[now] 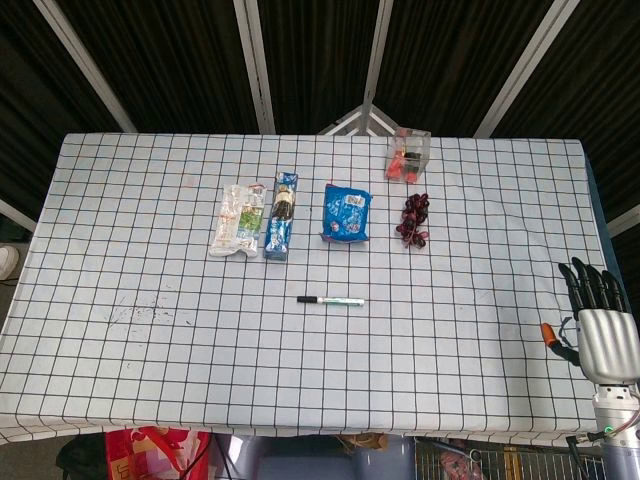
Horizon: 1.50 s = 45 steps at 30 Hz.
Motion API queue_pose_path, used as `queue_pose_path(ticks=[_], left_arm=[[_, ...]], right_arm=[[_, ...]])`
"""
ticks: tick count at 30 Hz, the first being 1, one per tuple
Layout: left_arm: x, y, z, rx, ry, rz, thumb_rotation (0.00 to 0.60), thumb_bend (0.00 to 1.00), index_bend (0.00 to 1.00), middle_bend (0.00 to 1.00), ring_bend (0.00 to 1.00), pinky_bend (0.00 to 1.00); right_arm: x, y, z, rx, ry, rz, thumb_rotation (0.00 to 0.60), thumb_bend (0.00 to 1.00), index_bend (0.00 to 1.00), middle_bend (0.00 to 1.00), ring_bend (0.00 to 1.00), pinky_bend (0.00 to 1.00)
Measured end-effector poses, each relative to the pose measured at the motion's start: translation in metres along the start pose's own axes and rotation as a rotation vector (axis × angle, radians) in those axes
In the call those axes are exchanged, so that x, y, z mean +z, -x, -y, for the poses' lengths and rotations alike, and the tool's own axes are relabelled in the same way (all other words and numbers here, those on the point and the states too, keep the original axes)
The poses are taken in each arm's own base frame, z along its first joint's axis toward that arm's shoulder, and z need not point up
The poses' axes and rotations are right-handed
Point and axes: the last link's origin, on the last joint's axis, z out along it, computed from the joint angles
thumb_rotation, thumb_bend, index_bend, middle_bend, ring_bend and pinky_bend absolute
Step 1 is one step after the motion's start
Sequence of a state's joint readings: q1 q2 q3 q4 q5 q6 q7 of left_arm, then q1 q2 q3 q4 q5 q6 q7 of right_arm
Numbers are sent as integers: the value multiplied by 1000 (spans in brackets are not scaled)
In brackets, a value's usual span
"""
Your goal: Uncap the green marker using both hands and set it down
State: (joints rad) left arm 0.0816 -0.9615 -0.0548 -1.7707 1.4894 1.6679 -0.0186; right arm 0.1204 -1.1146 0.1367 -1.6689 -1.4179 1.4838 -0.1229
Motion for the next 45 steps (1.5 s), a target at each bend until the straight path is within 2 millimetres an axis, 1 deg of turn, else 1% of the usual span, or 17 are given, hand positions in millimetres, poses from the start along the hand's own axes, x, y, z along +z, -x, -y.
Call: queue_pose_path(ticks=[4, 11, 18, 22, 25, 29, 35, 38, 45], left_arm=[[0, 4, 1, 4, -2, 10, 600, 558, 61, 0, 0, 68], [1, 4, 0, 0, 9, -4, 600, 557, 61, 0, 0, 68], [3, 6, 0, 1, 10, 2, 600, 558, 61, 0, 0, 68], [1, 8, 0, 7, 12, 4, 600, 557, 60, 0, 0, 68], [-1, 9, 2, 6, 5, 3, 600, 558, 60, 0, 0, 68], [0, 6, 3, 0, -2, -7, 600, 557, 60, 0, 0, 69], [0, 6, 1, 3, 3, -5, 600, 558, 60, 0, 0, 68], [1, 10, 0, 3, 5, 3, 600, 558, 60, 0, 0, 68], [5, 15, 4, 15, -3, 15, 600, 557, 60, 0, 0, 68]], right_arm=[[1, 1, 1, -6, -3, 4, 600, 327, 35, 30, 55, 48], [-1, 1, 1, -11, -2, 6, 600, 327, 35, 30, 55, 48], [-2, 3, 0, -4, 12, 18, 600, 327, 51, 30, 55, 48], [0, 6, 3, 5, 8, 19, 600, 327, 67, 30, 55, 48], [2, 9, 7, -2, 1, 26, 600, 327, 110, 30, 55, 48], [8, 13, 16, -4, -13, 29, 600, 327, 176, 30, 55, 48], [22, 17, 36, -10, -42, 38, 600, 327, 220, 30, 55, 48], [33, 20, 55, 8, -63, 50, 600, 327, 240, 30, 55, 48], [59, 36, 114, 102, -128, 116, 600, 327, 300, 30, 55, 48]])
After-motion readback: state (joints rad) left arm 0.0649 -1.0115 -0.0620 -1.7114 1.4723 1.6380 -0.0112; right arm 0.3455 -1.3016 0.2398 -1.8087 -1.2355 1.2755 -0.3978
